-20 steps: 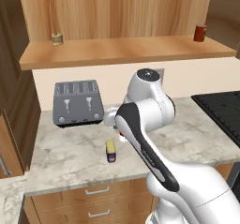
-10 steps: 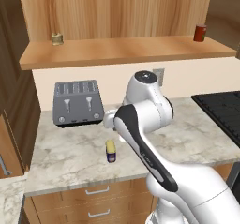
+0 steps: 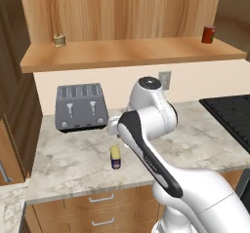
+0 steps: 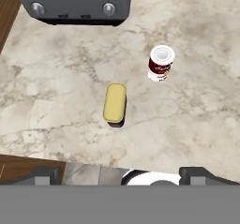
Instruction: Pick the cans from the counter and place them in their designated side in the cabinet.
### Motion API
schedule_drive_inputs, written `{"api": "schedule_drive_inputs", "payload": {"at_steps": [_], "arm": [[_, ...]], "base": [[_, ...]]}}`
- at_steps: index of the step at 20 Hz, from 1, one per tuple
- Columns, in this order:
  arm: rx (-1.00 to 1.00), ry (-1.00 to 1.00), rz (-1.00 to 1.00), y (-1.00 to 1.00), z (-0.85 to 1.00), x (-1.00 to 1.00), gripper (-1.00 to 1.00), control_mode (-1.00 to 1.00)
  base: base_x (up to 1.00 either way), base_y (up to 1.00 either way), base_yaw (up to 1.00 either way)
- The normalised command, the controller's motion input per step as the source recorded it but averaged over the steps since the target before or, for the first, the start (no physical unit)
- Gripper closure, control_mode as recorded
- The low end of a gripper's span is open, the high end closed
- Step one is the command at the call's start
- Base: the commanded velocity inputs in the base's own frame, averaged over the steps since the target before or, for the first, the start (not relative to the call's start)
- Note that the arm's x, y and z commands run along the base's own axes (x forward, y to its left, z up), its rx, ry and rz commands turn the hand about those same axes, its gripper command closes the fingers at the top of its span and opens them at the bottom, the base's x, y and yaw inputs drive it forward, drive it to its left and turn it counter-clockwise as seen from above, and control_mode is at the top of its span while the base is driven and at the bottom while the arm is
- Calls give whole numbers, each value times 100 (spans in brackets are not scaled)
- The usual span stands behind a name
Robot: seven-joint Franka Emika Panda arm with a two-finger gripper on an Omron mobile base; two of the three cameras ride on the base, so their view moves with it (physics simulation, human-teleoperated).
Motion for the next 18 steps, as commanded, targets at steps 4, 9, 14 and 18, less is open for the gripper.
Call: {"api": "schedule_drive_inputs", "payload": {"at_steps": [4, 9, 14, 18], "arm": [[0, 2, 1, 5, -12, 11, -100, -100], [0, 3, 1, 8, -14, 14, -100, -100], [0, 2, 0, 2, -14, 12, -100, -100], [0, 2, 0, 1, -15, 13, -100, -100]], "base": [[0, 0, 0], [0, 0, 0], [0, 0, 0], [0, 0, 0]]}}
